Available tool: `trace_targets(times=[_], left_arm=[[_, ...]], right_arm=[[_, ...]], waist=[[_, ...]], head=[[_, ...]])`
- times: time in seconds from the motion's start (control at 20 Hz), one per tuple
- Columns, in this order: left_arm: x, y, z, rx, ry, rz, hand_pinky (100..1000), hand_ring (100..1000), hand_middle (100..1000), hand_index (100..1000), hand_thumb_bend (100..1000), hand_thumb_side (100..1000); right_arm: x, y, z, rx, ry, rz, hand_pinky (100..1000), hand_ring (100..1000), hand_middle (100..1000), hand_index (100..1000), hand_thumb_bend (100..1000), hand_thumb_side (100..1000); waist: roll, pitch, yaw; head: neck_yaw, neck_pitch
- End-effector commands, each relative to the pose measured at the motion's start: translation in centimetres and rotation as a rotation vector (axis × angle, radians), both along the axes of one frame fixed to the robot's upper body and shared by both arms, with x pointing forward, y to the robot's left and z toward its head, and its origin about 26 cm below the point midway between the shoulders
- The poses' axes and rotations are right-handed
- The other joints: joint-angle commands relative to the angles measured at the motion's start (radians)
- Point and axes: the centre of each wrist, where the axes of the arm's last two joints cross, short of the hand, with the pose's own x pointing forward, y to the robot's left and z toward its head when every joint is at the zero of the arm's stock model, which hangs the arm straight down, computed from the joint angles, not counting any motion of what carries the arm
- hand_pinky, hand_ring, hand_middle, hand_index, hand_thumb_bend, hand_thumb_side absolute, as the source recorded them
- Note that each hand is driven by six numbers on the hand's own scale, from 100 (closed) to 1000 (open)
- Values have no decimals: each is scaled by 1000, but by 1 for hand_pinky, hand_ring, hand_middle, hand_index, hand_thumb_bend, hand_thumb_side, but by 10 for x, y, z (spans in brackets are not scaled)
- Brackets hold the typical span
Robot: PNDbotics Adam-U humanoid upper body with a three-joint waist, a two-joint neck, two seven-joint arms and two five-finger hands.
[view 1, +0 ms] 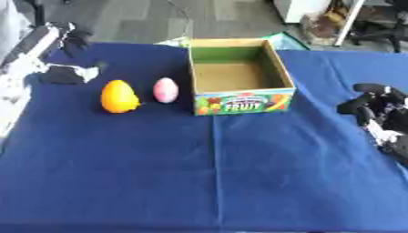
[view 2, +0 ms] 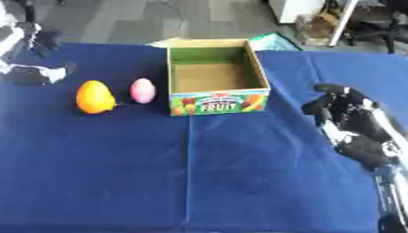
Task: Pick up objects on the table and place them in the box.
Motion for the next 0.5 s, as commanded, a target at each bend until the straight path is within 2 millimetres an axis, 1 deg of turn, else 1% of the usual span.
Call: trace_targets(times=[0.05, 0.15, 0.5], left_arm=[[9, 0, 2, 52, 9, -4, 596, 661, 599, 792, 450, 186], [15, -3, -3, 68, 35, -9, 600, 663, 602, 794, 462, 197], [28, -12, -34, 132, 158, -5, 609, 672, 620, 802, 513, 238]], right_arm=[[0, -1, 6, -8, -19, 13, 757, 691, 520, 799, 100, 100], [0, 0, 6, -8, -18, 16, 757, 691, 520, 798, 100, 100], [0, 0, 4, -6, -12, 23, 757, 691, 520, 798, 100, 100]], waist=[[3, -15, -4], [2, -15, -5], [1, -14, -10]], head=[[4, 2], [4, 1], [3, -2]])
